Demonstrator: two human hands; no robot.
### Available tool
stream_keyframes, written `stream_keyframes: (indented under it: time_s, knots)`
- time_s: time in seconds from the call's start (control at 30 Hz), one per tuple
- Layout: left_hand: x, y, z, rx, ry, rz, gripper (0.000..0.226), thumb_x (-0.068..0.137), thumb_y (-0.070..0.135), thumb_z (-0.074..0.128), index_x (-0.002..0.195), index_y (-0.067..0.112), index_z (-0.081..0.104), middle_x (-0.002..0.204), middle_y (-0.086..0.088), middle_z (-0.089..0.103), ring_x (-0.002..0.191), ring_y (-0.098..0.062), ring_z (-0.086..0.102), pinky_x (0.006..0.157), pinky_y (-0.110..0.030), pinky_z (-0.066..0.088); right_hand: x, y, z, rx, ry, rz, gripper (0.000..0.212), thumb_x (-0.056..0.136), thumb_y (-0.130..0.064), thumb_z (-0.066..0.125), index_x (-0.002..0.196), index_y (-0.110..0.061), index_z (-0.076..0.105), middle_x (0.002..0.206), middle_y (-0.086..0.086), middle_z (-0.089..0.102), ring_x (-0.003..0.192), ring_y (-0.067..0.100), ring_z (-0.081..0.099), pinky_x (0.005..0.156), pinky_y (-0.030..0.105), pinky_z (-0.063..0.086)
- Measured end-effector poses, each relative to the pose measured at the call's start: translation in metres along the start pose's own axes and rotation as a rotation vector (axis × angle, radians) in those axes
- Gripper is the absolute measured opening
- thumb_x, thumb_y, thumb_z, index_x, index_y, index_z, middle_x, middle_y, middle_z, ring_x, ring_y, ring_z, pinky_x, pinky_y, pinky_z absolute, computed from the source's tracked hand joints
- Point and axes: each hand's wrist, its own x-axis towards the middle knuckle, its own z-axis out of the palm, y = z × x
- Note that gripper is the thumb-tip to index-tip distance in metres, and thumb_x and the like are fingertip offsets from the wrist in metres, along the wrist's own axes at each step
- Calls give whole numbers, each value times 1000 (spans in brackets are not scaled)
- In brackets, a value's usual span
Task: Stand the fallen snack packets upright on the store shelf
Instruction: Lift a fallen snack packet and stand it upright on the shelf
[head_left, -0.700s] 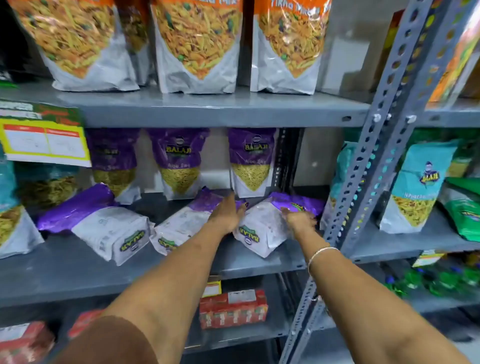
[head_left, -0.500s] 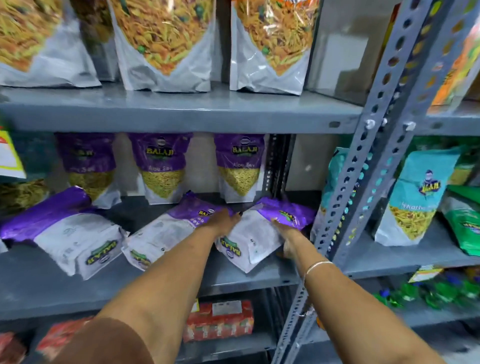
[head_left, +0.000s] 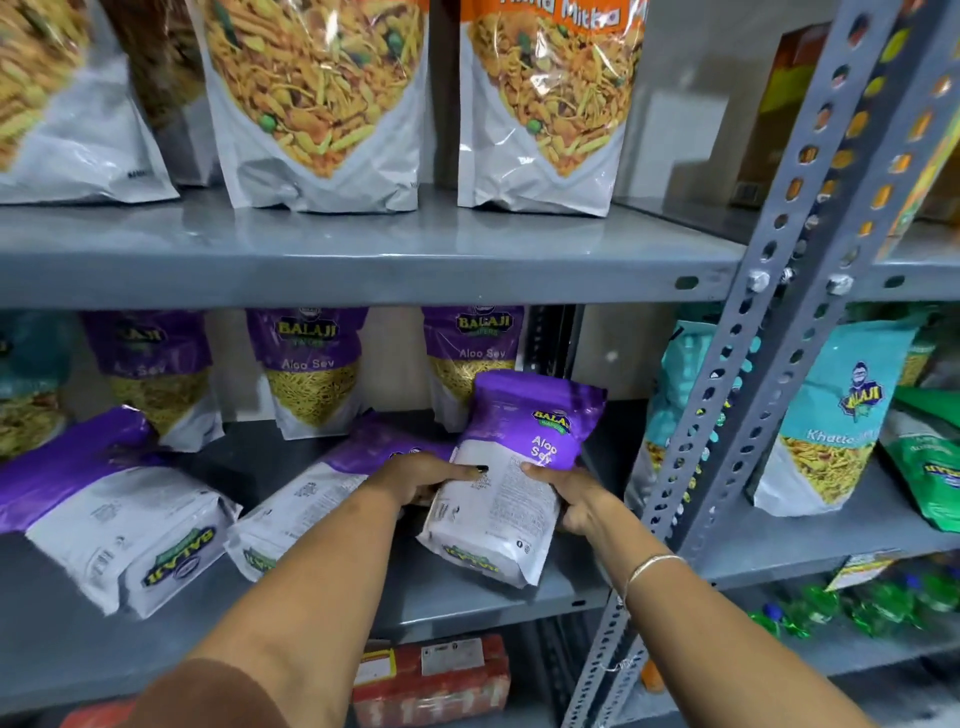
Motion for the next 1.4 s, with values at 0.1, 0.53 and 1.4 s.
stream_keyframes:
  time_s: [0.1,0.53,1.4]
  knots:
    - [-19,10,-6,-56,-40,26,41,60,35,83,92,17,65,91,-2,67,78,-13,59,68,-25,45,3,-13,9,-93,-83,-205,29,75,14,62,90,-10,61,76,4,71,67,17,67,73,36,54]
    - [25,-5,-22,-103,265,404,103,24,40,89,114,-1,61,120,-21,66,109,-26,63,98,-45,50,30,-40,33,-426,-36,-557,73,62,19,71,128,4,43,114,15,60,84,8,71,82,28,58]
    - [-17,35,-19,-96,5,191,23,79,-2,65,81,20,56,92,1,59,101,-12,49,69,-14,42,8,-23,43,-834,-2,-385,74,48,-32,62,120,-22,55,122,12,54,123,25,38,106,34,32]
